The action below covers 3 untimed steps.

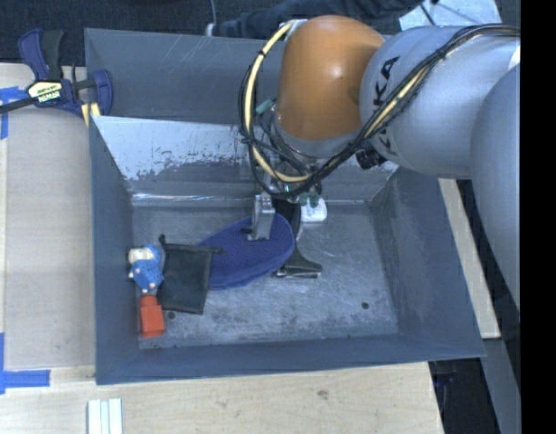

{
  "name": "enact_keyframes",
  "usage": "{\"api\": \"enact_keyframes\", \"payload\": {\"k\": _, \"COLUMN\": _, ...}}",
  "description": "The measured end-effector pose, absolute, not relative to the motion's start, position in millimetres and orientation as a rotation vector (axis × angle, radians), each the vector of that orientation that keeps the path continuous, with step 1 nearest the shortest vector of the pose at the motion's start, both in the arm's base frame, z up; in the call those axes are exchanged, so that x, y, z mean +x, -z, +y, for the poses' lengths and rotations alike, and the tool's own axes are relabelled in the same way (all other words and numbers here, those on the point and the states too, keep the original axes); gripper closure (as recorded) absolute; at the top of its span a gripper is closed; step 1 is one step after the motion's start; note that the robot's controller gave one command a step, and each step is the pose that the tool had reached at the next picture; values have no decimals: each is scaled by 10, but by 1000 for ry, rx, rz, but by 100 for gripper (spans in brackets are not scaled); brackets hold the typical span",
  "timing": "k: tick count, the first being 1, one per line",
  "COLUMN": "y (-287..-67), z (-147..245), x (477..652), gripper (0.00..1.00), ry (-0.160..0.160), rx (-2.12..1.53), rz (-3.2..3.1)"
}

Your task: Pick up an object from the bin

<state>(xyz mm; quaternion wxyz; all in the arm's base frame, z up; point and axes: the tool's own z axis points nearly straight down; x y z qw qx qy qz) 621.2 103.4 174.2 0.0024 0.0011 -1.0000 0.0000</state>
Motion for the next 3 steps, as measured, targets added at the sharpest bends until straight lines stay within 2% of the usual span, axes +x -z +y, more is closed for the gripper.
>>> {"api": "enact_keyframes", "payload": {"k": 1, "y": -818, "z": 937, "x": 5748, "gripper": 0, "ry": 2, "rx": 397, "rz": -3118}}
{"api": "enact_keyframes", "payload": {"k": 2, "y": -855, "z": 947, "x": 5766, "gripper": 100, "ry": 5, "rx": 394, "rz": -3124}}
{"api": "enact_keyframes", "payload": {"k": 3, "y": -2269, "z": 1009, "x": 5829, "gripper": 100, "ry": 1, "rx": 427, "rz": -3125}}
